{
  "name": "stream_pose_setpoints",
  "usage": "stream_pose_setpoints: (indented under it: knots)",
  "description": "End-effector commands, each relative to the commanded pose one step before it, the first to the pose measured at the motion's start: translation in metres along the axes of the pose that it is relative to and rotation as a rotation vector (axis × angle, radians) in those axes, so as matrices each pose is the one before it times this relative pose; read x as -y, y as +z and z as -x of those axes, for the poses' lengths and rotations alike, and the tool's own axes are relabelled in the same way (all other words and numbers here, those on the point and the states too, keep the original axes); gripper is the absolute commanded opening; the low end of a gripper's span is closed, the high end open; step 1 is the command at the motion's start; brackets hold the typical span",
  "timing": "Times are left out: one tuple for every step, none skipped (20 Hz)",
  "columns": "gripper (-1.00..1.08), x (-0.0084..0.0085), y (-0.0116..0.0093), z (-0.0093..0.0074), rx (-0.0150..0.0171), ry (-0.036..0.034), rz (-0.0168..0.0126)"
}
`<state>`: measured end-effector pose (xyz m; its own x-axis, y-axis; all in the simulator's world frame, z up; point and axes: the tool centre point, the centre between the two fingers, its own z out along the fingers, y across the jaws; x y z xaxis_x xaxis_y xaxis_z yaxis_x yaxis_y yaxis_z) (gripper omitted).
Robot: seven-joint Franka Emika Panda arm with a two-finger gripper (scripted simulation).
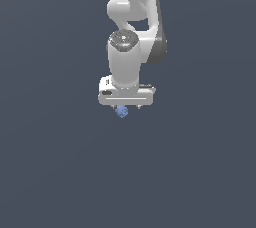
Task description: Pick up the object and move it to a goal position.
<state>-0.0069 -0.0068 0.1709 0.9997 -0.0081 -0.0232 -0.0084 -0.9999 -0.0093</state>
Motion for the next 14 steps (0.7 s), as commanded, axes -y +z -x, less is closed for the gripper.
stream_pose_setpoints:
  knots:
    - [1.00,-0.00001,0.00000,0.00000,0.00000,0.00000,0.00000]
    - [1.00,-0.00002,-0.00027,-0.00010,-0.00057,0.00076,-0.00072]
    - [1.00,0.00009,-0.00068,-0.00034,-0.00145,0.00206,-0.00191]
    - [1.00,0.00010,-0.00118,-0.00056,-0.00246,0.00361,-0.00323]
    - [1.00,0.00015,-0.00169,-0.00081,-0.00343,0.00532,-0.00453]
    - [1.00,0.00024,-0.00223,-0.00107,-0.00426,0.00727,-0.00570]
    - [1.00,0.00031,-0.00221,-0.00109,-0.00390,0.00762,-0.00532]
    - [1.00,0.00032,-0.00186,-0.00094,-0.00295,0.00686,-0.00415]
    - [1.00,0.00033,-0.00143,-0.00074,-0.00193,0.00569,-0.00287]
    - [1.00,0.00026,-0.00089,-0.00048,-0.00094,0.00392,-0.00152]
    - [1.00,0.00011,-0.00036,-0.00020,-0.00020,0.00189,-0.00044]
    - [1.00,0.00003,-0.00010,0.00005,0.00000,0.00000,0.00000]
    - [1.00,-0.00009,0.00046,0.00014,0.00056,-0.00137,0.00082]
    - [1.00,-0.00021,0.00055,0.00031,0.00034,-0.00274,0.00069]
